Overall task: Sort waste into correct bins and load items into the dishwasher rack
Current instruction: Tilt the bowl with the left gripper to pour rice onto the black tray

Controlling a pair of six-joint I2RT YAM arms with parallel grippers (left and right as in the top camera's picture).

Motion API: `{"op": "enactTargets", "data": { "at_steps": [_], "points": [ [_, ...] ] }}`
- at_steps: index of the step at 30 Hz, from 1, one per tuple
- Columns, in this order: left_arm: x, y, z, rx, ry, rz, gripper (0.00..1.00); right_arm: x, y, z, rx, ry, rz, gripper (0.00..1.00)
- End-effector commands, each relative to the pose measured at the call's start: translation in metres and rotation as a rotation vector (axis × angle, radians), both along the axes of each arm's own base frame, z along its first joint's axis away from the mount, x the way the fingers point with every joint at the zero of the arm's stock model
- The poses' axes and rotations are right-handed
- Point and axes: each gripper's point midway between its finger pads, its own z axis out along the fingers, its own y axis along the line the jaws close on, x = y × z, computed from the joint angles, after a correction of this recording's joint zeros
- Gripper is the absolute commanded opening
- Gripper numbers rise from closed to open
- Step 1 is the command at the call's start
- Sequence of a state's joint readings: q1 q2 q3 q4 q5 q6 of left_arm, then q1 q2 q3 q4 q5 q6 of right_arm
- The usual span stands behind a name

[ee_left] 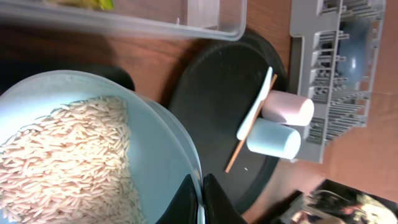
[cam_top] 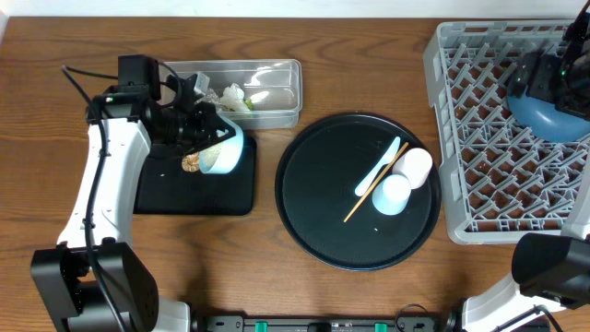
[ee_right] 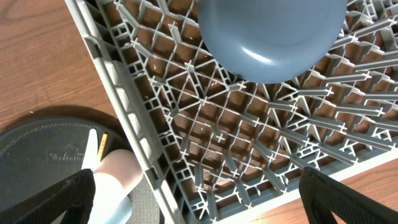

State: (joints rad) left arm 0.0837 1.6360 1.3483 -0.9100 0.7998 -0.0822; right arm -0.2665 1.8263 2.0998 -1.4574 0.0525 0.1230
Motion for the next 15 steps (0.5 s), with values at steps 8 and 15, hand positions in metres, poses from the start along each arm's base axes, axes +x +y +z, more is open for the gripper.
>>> {"op": "enactTargets", "data": {
  "at_steps": [8,15],
  "points": [
    [-0.017,-0.004,0.009,-0.093,0.066,0.008,0.06,0.0,-0.002,-0.002,0.006,0.005,-0.015,0.99],
    [-0.016,-0.001,0.022,-0.225,0.065,0.035,0.06,0.0,-0.002,-0.002,0.006,0.005,-0.015,0.99]
  ]
}}
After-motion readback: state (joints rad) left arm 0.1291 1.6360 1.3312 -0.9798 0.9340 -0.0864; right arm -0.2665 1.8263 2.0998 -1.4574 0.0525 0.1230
